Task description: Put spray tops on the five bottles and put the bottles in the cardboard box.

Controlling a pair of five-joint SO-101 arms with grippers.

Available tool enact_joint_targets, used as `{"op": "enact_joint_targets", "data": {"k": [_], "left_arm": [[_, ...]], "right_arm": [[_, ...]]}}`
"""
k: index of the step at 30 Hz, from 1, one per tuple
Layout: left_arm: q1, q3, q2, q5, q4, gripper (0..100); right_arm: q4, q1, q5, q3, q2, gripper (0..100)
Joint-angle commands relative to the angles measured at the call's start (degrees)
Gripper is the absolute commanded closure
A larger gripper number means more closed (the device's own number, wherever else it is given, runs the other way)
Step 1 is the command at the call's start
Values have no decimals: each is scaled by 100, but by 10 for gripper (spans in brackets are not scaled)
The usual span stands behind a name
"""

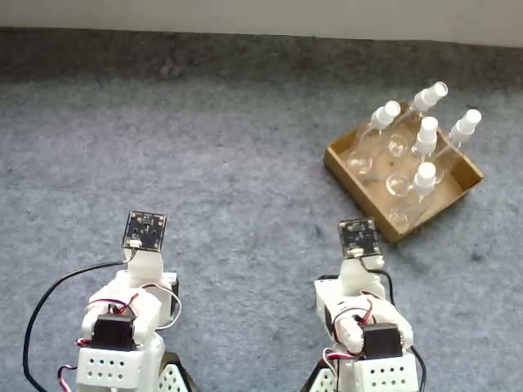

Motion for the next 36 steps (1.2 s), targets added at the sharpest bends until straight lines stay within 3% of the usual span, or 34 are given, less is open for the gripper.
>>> {"op": "enact_joint_targets", "data": {"k": [1,36], "left_arm": [[84,127,-40,62,26,995],[84,127,-48,44,26,995]], "right_arm": [[22,778,-44,734,-75,994],[22,910,-53,734,-75,994]]}}
